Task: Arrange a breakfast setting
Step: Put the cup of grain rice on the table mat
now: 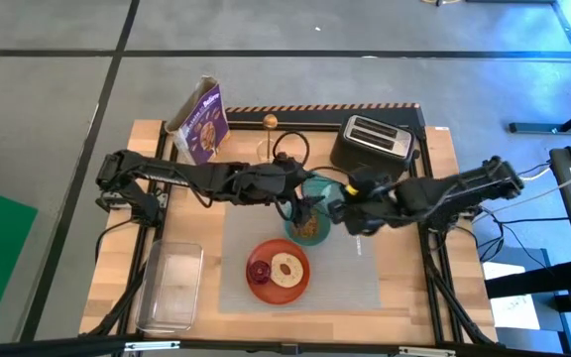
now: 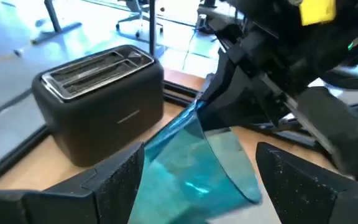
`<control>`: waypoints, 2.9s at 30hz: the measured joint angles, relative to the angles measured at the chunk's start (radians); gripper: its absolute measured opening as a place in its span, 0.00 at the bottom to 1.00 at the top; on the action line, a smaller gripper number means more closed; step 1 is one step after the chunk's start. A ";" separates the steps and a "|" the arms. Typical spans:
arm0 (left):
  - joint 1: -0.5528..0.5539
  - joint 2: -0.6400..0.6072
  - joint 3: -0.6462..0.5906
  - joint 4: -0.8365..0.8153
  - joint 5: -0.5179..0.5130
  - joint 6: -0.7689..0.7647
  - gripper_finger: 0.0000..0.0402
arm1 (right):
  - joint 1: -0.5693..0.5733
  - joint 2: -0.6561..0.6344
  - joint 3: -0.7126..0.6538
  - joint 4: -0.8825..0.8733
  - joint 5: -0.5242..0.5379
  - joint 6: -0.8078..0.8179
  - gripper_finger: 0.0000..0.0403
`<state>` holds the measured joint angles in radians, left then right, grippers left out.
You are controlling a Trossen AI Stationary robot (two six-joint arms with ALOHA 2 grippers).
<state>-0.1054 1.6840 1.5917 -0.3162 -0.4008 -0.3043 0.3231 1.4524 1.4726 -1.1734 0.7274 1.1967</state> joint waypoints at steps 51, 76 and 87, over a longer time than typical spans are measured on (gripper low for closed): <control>-0.046 -0.011 0.031 -0.406 -0.078 -0.087 0.43 | -0.173 0.113 0.104 0.420 -0.404 -0.680 0.01; -0.177 -0.097 0.452 -1.259 -0.177 -0.398 0.43 | -0.350 0.363 0.109 0.652 -0.625 -0.753 0.00; -0.190 -0.093 0.452 -1.255 -0.212 -0.409 0.43 | -0.350 0.447 0.108 0.641 -0.653 -0.748 0.00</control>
<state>-0.2951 1.5906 2.0438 -1.5713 -0.6125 -0.7132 -0.0265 1.8991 1.5803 -0.5326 0.0744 0.4483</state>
